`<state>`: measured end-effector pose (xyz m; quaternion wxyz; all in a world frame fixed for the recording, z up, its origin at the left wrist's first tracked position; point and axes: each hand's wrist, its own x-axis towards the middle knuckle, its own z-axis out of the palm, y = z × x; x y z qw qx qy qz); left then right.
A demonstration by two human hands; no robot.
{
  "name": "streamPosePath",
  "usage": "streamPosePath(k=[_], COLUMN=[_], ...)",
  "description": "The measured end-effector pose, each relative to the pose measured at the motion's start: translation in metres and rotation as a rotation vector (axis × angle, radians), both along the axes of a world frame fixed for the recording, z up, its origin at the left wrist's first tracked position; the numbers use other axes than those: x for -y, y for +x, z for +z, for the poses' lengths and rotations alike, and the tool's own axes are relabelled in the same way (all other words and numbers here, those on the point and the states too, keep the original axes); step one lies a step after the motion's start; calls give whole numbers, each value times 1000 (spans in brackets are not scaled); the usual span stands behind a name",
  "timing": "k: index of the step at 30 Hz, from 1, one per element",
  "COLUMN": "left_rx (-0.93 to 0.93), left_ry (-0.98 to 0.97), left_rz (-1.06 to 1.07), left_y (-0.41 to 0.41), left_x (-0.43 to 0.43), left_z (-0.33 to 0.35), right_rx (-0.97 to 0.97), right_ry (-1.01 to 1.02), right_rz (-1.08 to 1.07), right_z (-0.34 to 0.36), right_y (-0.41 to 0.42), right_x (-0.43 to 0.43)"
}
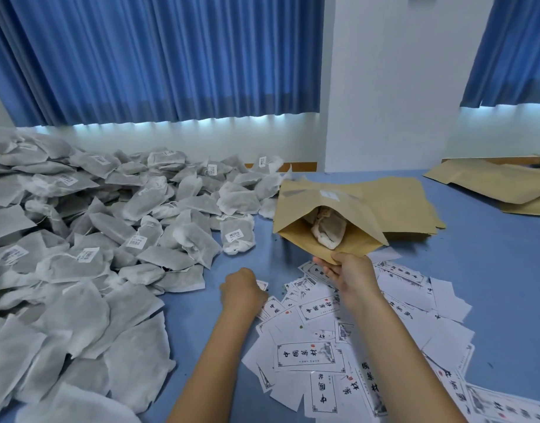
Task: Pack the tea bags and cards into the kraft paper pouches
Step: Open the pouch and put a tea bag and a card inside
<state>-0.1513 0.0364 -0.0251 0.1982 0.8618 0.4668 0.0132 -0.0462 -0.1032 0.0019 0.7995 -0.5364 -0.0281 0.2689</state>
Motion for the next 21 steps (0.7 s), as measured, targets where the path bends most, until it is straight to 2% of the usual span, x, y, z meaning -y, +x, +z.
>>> streamPosePath(k=[3,6,7,9,10,12,15,18,21], left_rx=[186,502,622,799,817,752,769,768,581], left_ry=[-102,-186,-318,-740,-935,-1092,-975,-572,-220], left_rz=[25,15,28,3,-54,-199,-255,-249,-332], left_y=[-3,-11,-15,-21,-22,-14,19,64,104], left_x=[-2,2,2,4,8,22,55,73,74], left_z=[-2,3,10,28,38,56,78,89,86], right_rx=[-22,-28,-28,-34,-33,-29,-19,8,37], right_ry=[-14,-25,-26,-28,-39,-79,-105,-93,-89], right_rz=[5,2,-6,-22,-24,-23,-30,-46,-30], right_z=[1,2,3,3,2,2,2,3,4], right_y=[1,4,5,6,7,7,5,2,-1], right_x=[0,2,3,4,4,4,3,2,1])
